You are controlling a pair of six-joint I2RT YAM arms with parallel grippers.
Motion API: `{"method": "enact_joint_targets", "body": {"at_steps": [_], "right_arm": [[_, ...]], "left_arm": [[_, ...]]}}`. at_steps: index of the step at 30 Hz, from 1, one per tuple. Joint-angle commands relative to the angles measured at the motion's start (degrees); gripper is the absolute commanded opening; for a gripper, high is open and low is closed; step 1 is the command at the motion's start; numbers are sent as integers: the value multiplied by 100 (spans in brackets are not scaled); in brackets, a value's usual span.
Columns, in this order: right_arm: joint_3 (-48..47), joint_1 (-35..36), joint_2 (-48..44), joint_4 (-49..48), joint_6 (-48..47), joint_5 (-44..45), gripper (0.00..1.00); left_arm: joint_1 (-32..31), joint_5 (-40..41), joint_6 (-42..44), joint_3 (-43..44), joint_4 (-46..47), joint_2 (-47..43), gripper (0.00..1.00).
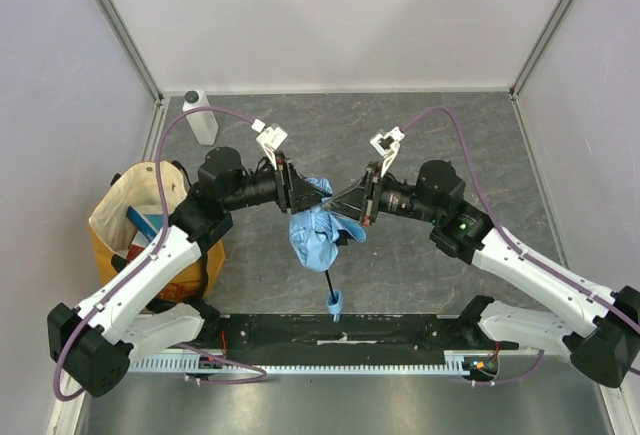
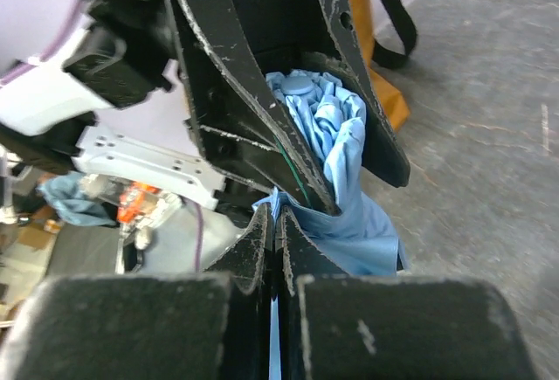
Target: Put away the umbrella
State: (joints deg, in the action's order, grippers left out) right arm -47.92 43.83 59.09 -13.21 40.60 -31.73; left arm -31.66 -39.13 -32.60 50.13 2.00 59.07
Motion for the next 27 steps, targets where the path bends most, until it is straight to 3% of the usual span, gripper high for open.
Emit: {"method": "enact_joint_targets", "body": {"at_steps": [1,10,20,27], "right_arm": [[-981,1011,251,976,-991,172,0],[-1342,2357,946,1707,-1607,2010,0],[-1264,2779,1236,1893,-1248,3794,0],[-1755,2657,1719,2788,-1809,4807,0]], "left_arm": [[-279,2531,386,348,-726,105,2],[-859,4326,-317,208,-772,-35,2],[-947,5170,-1247,-292,-491,-27,2],[-956,5784,-2495,-206,45,1070,2]]}}
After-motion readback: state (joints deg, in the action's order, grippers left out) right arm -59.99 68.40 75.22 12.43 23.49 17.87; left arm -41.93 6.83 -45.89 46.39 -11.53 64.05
